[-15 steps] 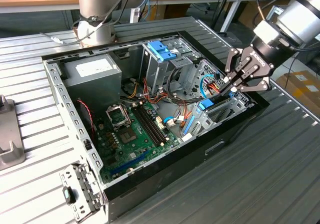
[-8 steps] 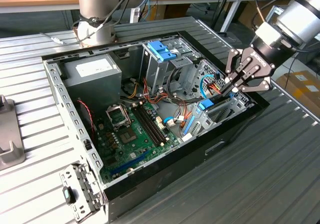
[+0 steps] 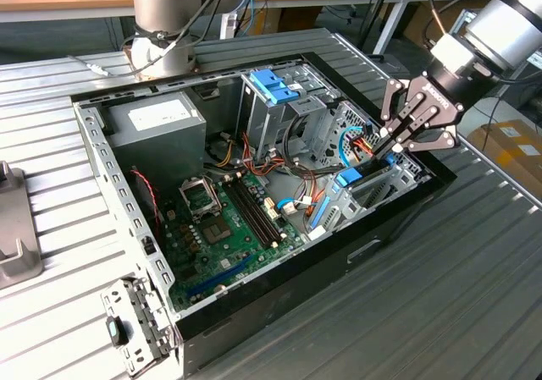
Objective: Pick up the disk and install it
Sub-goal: 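Insert the first disk wire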
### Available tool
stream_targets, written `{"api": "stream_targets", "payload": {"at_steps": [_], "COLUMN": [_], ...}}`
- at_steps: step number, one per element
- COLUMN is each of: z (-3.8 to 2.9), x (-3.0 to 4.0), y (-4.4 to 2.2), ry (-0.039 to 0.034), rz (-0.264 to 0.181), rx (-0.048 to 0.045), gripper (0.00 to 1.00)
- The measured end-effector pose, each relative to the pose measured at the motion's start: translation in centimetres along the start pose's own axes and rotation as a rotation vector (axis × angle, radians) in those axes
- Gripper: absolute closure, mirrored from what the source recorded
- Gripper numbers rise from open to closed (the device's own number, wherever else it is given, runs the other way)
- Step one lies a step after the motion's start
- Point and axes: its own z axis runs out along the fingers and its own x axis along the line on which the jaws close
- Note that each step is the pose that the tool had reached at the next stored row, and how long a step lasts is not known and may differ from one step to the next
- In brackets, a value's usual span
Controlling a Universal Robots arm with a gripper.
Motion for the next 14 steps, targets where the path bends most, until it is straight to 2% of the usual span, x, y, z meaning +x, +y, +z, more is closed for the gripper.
{"api": "stream_targets", "payload": {"at_steps": [14], "z": [0.28], "x": [0.09], "y": [0.01], "ry": [0.001], "rz": [0.0], "rx": [-0.0001], "gripper": [0.84]}}
